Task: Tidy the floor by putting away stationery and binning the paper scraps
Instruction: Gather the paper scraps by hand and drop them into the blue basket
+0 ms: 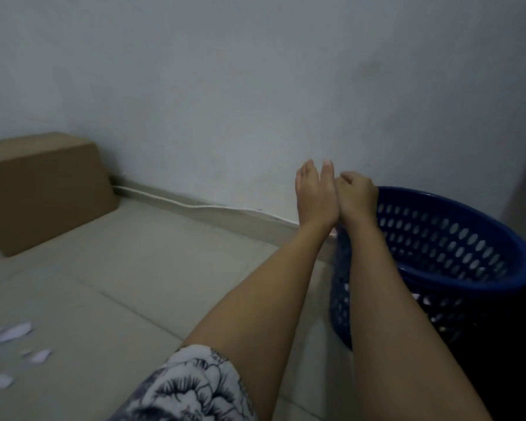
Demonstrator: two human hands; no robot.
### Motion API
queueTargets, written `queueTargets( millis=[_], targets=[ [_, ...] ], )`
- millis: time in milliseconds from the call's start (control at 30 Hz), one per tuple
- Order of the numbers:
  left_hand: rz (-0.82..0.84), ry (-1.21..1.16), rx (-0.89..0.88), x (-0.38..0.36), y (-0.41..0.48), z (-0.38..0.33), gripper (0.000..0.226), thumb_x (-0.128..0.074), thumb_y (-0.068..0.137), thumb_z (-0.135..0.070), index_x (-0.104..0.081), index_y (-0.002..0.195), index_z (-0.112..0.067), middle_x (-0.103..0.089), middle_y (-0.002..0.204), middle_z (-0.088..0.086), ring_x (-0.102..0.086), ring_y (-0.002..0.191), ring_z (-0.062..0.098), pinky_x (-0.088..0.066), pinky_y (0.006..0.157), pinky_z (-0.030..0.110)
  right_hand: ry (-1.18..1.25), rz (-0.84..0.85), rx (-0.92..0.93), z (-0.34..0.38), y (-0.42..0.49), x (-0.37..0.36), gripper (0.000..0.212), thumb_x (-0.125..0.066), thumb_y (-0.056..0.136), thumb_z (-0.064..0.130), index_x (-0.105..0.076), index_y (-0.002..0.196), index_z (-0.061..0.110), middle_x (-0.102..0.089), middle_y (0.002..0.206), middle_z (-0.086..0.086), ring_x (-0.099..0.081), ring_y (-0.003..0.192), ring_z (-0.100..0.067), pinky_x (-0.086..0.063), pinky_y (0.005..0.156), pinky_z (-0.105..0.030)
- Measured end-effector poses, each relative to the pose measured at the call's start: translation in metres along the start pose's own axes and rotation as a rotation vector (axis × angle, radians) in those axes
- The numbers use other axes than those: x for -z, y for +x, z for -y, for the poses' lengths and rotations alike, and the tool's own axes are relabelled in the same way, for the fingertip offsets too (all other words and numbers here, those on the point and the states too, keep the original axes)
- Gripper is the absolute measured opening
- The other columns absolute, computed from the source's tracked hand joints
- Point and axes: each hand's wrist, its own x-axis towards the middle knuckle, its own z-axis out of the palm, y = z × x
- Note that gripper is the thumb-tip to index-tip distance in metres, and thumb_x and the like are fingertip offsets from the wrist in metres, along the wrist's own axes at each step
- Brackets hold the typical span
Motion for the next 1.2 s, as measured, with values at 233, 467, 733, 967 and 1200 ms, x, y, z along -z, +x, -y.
queueTargets(
  millis=[233, 467, 733, 967, 1200],
  targets=[
    [-0.31, 0.278, 0.117, 0.198, -0.04, 0.087, 0.076, -0.02, 0.082, -0.06, -0.054, 0.119, -0.003, -0.055, 0.128, 0.015, -0.044, 0.125, 0.028, -0.033, 0.109, 0.045, 0.043, 0.367, 0.059, 0.058, -0.111, -0.168, 0.035, -0.047, 0.092, 0.015, -0.061, 0.122, 0.001, -0.061, 0.127, -0.018, -0.056, 0.121, -0.028, -0.041, 0.097, -0.027],
    [-0.791, 0.867, 0.659, 0.369, -0.246, 0.199, 0.063, -0.038, 0.093, -0.04, -0.038, 0.137, 0.006, -0.038, 0.145, 0.028, -0.033, 0.137, 0.038, -0.024, 0.113, 0.048, -0.115, 1.019, 0.037, 0.028, -0.328, -0.302, 0.043, -0.04, 0.099, 0.025, -0.049, 0.131, -0.001, -0.046, 0.143, -0.019, -0.036, 0.138, -0.029, -0.029, 0.11, -0.031],
    [-0.957, 1.195, 0.842, 0.428, -0.416, 0.347, 0.056, -0.028, 0.1, -0.042, -0.043, 0.115, 0.009, -0.061, 0.095, 0.044, -0.061, 0.095, 0.055, -0.021, 0.111, 0.042, -0.56, 1.182, 0.381, -0.005, -0.52, -0.338, 0.086, 0.002, 0.097, 0.046, -0.071, 0.109, 0.002, -0.066, 0.12, -0.015, -0.065, 0.11, -0.028, 0.004, 0.116, -0.039],
    [-0.459, 1.144, 0.892, 0.461, -0.392, 0.281, 0.072, -0.011, 0.098, -0.043, -0.057, 0.114, 0.011, -0.066, 0.111, 0.03, -0.066, 0.1, 0.043, -0.027, 0.103, 0.043, -0.652, 1.2, 0.478, 0.053, -0.524, -0.382, 0.061, -0.016, 0.1, 0.04, -0.027, 0.147, 0.002, -0.018, 0.157, -0.017, -0.02, 0.146, -0.029, 0.011, 0.116, -0.043],
    [-0.462, 1.138, 0.861, 0.577, -0.329, 0.287, 0.079, -0.008, 0.094, -0.05, -0.058, 0.123, 0.004, -0.053, 0.134, 0.024, -0.047, 0.128, 0.042, -0.006, 0.114, 0.041, -0.619, 1.191, 0.349, 0.077, -0.51, -0.417, 0.062, -0.013, 0.1, 0.045, 0.006, 0.151, 0.014, 0.017, 0.159, -0.006, 0.015, 0.147, -0.021, 0.007, 0.118, -0.042]
  ],
)
